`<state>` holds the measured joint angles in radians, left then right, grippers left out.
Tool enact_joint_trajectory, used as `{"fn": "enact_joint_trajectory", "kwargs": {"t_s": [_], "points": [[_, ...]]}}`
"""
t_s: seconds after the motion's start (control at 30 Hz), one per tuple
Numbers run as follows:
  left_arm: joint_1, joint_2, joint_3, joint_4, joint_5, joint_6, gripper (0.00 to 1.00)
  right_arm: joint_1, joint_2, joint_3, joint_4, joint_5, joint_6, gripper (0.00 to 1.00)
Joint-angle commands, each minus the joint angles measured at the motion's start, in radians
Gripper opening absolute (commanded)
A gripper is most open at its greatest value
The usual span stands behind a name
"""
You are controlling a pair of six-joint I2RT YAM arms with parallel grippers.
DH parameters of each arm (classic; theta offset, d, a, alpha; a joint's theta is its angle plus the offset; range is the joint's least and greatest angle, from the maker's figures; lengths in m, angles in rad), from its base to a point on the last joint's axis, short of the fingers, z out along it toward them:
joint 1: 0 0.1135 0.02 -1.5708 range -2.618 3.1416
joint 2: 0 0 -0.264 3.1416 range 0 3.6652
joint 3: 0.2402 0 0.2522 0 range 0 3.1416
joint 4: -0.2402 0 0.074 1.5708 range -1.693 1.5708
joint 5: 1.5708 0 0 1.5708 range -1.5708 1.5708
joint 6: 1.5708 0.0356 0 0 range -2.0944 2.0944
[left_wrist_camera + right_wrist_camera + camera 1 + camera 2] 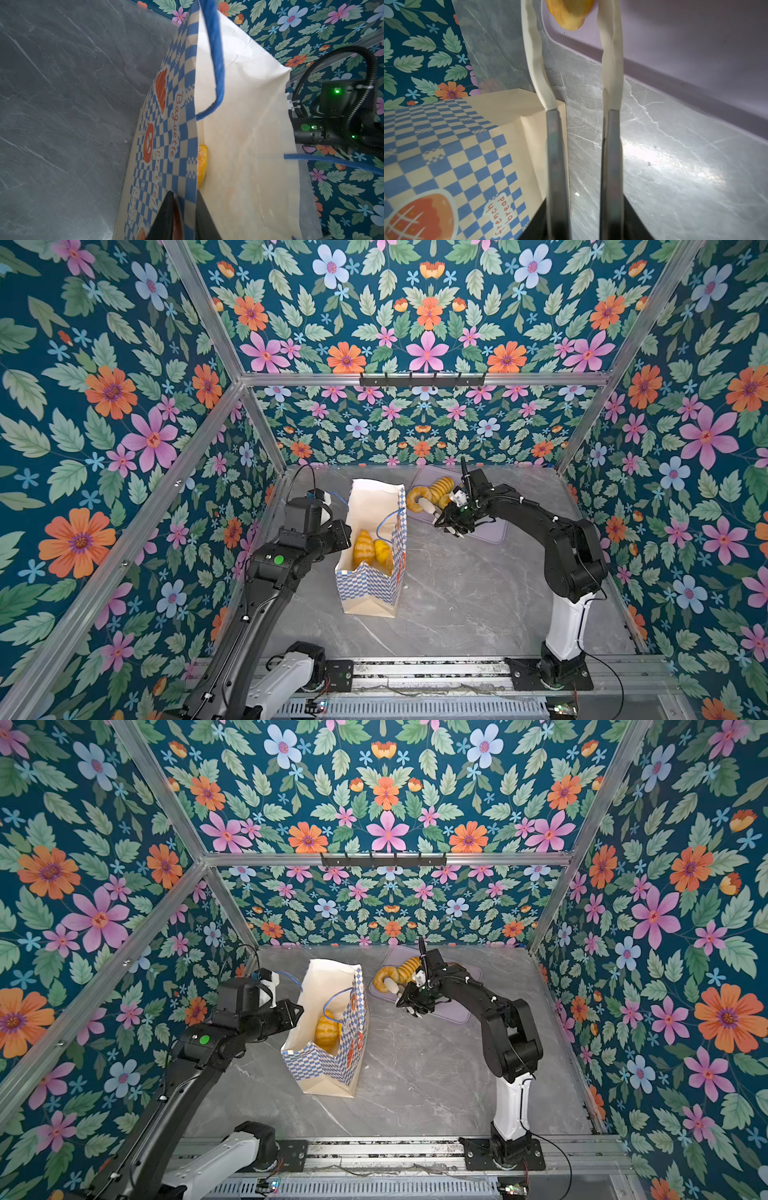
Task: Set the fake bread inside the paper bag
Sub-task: 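Pinch the ring donut with the tongs and lift it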
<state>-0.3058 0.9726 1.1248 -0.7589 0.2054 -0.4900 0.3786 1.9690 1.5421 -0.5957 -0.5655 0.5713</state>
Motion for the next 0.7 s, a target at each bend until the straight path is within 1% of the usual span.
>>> {"fn": "enact_joint_trajectory", "kwargs": {"t_s": [0.0,0.67], "points": [[0.001,0.003,-0.001,0.010,-0.007,0.008,0.20,0.001,0.013,0.019,0.025,-0.011,0.009,0.40],[0.002,-0.002,-0.007,0.007,-0.009,0.010,0.19,0.002,0.111,0.119,0.013,-0.019,0.016,0.36]]}}
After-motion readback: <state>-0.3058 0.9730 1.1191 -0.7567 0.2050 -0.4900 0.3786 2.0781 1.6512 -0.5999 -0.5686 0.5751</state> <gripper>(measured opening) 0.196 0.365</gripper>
